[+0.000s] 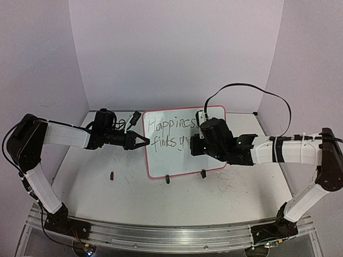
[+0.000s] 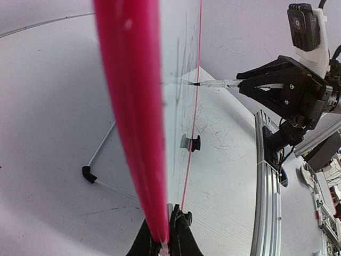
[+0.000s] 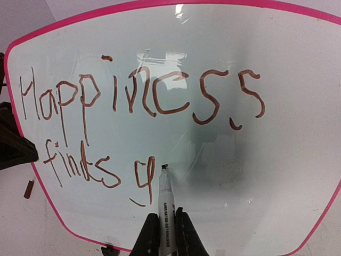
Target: Write a sentence on the whiteboard
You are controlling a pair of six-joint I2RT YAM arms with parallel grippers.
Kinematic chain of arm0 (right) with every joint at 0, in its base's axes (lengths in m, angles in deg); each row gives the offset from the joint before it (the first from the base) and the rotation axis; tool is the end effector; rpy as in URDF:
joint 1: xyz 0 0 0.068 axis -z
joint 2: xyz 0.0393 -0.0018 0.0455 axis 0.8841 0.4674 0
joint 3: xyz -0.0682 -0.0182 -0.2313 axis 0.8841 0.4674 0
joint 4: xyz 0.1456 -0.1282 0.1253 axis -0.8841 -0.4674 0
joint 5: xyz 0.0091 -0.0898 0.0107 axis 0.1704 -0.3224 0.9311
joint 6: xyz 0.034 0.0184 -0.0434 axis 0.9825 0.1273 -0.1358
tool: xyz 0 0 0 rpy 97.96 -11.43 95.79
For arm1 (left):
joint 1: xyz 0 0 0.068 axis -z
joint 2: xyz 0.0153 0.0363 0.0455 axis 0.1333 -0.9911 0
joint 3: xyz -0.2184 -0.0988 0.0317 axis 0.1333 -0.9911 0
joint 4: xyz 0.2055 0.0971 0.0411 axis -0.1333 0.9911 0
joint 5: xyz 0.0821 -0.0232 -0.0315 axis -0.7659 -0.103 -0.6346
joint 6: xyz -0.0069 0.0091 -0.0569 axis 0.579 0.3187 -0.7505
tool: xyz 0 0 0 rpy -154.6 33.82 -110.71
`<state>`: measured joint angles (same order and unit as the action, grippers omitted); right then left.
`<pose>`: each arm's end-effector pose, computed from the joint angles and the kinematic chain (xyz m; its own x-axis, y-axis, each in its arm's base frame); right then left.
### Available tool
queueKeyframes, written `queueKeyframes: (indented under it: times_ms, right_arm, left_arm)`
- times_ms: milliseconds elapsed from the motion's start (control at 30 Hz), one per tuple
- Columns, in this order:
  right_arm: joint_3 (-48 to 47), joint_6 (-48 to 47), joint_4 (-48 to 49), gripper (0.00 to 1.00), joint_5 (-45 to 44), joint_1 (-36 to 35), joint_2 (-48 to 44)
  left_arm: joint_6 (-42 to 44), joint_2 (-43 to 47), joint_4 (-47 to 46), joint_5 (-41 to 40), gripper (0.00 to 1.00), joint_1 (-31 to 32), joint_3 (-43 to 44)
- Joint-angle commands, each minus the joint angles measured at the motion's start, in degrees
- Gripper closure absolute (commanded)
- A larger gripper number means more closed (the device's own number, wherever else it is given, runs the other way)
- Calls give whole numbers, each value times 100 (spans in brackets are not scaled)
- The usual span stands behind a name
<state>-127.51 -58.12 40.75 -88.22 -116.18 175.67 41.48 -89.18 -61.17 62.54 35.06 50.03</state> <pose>0.2063 0.2601 0.2392 -0.4917 -0.0414 -0.8698 -0.4230 0.8845 0.1970 0.2799 -0.1803 0.1902 -0.5351 0.1824 -0.8248 0.8279 0.3076 -0.4691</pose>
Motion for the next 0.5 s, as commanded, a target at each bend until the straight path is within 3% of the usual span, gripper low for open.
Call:
queueKeyframes:
  times_ms: [0, 467]
  right_arm:
    - [-135, -19, 167, 100, -29, 18, 57]
    - [156, 97, 35, 100, 63, 1, -98]
  left_arm:
    - [366, -182, 391, -782, 100, 55, 66]
    - [375, -205, 405, -778, 100, 55, 87]
